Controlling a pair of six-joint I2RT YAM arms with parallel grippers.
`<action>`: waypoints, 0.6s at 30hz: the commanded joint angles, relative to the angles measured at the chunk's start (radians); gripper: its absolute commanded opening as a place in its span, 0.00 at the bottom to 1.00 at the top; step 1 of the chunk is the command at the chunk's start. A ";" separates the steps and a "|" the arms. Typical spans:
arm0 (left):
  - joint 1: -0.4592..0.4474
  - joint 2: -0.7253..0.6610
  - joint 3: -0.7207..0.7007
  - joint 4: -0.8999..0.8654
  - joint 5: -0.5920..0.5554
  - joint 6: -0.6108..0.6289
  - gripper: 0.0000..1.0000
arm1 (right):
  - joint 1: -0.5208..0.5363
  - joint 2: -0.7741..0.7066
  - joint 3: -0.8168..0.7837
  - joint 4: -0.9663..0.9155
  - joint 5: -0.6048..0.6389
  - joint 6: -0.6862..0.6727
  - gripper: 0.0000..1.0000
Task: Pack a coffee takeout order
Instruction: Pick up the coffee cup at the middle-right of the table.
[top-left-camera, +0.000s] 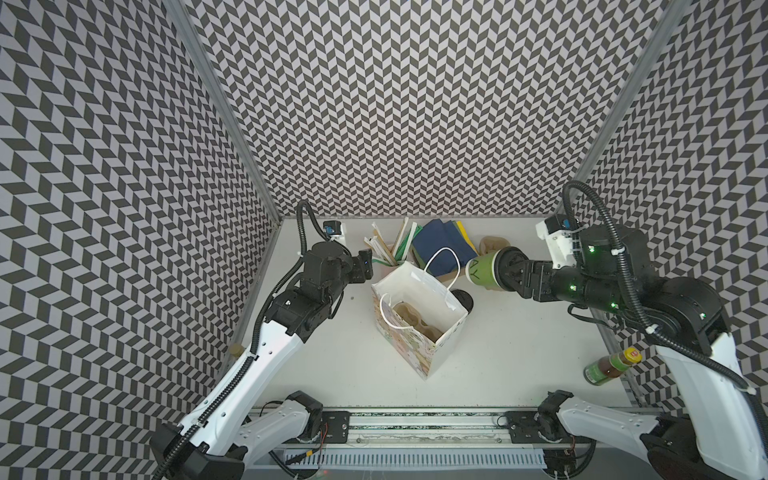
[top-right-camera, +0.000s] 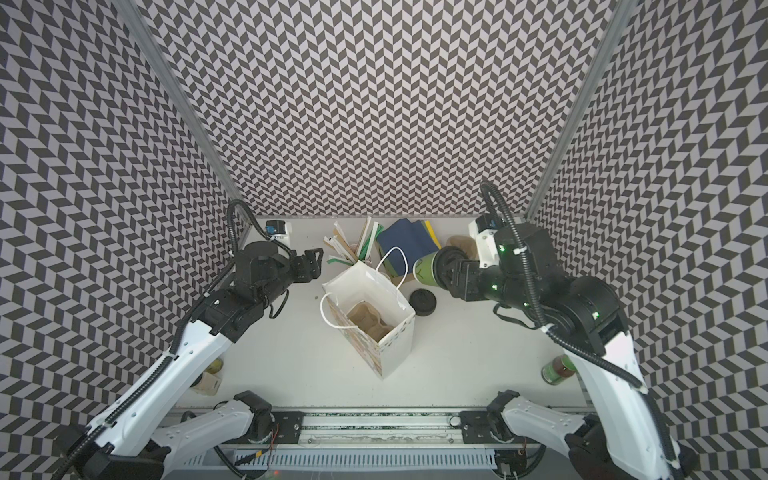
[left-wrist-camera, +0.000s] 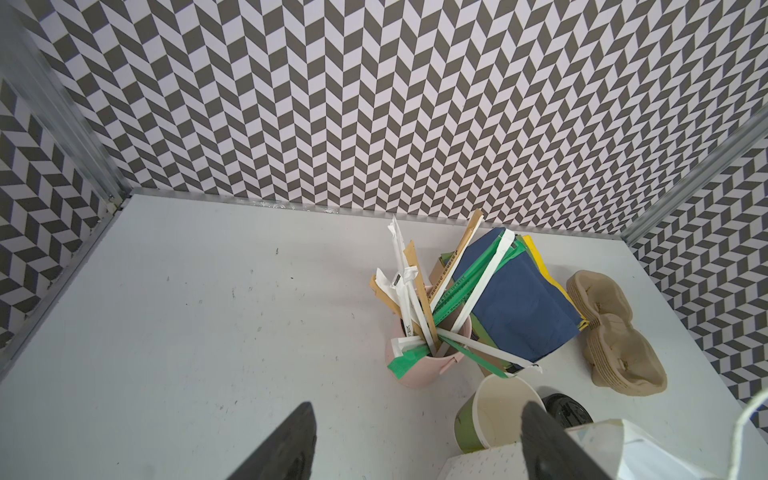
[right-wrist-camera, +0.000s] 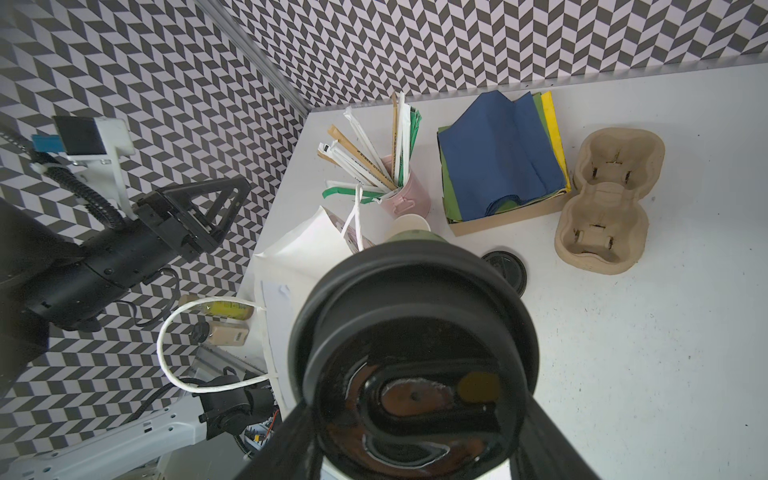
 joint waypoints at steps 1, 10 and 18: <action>0.008 0.002 -0.009 0.021 0.006 -0.002 0.78 | 0.004 -0.010 0.022 0.018 -0.012 -0.003 0.44; 0.010 0.001 -0.011 0.021 0.006 -0.002 0.78 | 0.004 -0.012 0.015 0.018 -0.006 -0.006 0.32; 0.010 0.000 -0.011 0.023 0.008 -0.002 0.78 | 0.004 -0.013 0.013 0.018 -0.011 -0.007 0.09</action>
